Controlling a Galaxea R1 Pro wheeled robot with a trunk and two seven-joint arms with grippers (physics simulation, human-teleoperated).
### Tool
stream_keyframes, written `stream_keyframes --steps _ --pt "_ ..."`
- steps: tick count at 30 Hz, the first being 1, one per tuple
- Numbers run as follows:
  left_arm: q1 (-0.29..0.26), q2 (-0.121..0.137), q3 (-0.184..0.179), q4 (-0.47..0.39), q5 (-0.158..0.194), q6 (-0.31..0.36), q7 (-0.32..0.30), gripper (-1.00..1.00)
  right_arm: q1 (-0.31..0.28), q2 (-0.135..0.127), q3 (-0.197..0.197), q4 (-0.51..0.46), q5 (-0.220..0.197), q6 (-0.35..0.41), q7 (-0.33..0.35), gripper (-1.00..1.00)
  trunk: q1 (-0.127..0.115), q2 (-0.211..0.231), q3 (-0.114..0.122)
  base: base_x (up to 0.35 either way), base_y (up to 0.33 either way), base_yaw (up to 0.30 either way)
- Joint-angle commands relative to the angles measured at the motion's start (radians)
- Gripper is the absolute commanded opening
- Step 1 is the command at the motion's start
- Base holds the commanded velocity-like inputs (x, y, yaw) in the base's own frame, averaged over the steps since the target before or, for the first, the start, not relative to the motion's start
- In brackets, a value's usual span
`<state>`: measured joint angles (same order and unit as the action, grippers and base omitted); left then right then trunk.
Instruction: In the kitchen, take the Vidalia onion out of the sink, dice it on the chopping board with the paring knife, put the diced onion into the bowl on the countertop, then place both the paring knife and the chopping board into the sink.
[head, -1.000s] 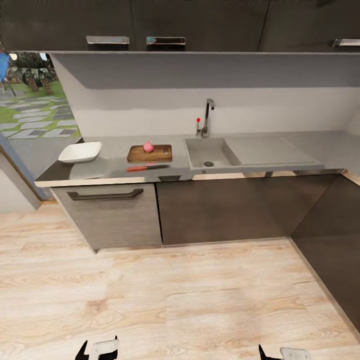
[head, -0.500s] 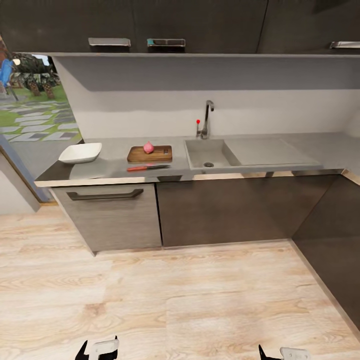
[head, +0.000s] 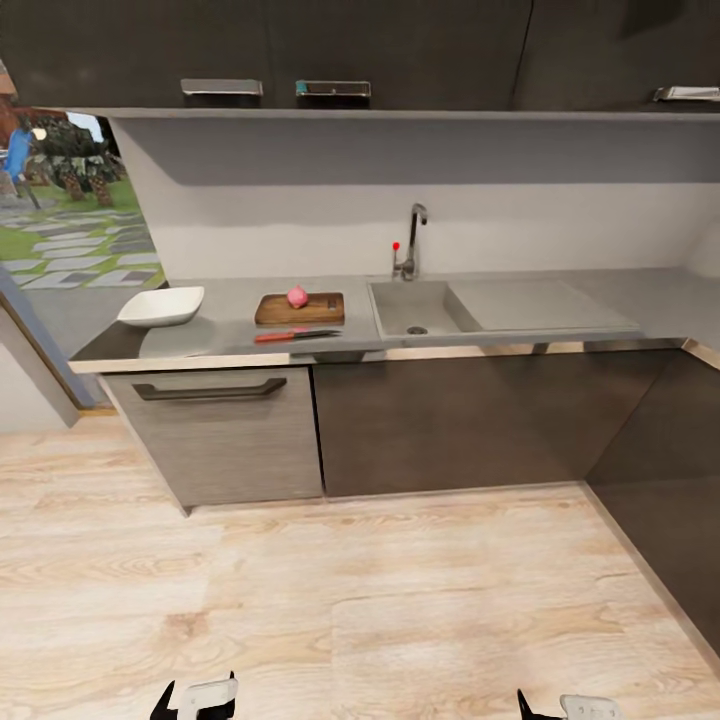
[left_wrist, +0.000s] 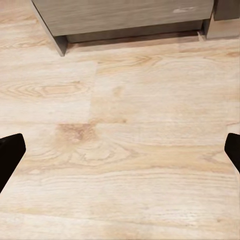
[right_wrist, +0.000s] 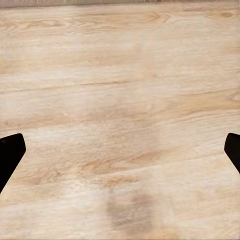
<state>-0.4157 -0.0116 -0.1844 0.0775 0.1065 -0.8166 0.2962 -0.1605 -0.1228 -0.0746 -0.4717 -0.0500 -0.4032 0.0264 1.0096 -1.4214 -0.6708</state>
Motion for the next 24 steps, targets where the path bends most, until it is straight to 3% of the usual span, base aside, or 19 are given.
stream_keyframes --steps 1,24 --pt "-0.002 -0.001 -0.009 0.004 0.01 -0.006 0.0 1.0 -0.001 0.0 -0.001 0.001 -0.005 -0.003 0.003 1.0 0.004 -0.008 -0.002 0.0 0.0 0.0" --pt "-0.002 -0.001 -0.009 0.004 0.01 -0.006 -0.003 1.0 -0.001 -0.001 -0.001 0.001 -0.005 -0.003 0.003 1.0 0.004 -0.008 0.033 0.0 0.0 0.0"
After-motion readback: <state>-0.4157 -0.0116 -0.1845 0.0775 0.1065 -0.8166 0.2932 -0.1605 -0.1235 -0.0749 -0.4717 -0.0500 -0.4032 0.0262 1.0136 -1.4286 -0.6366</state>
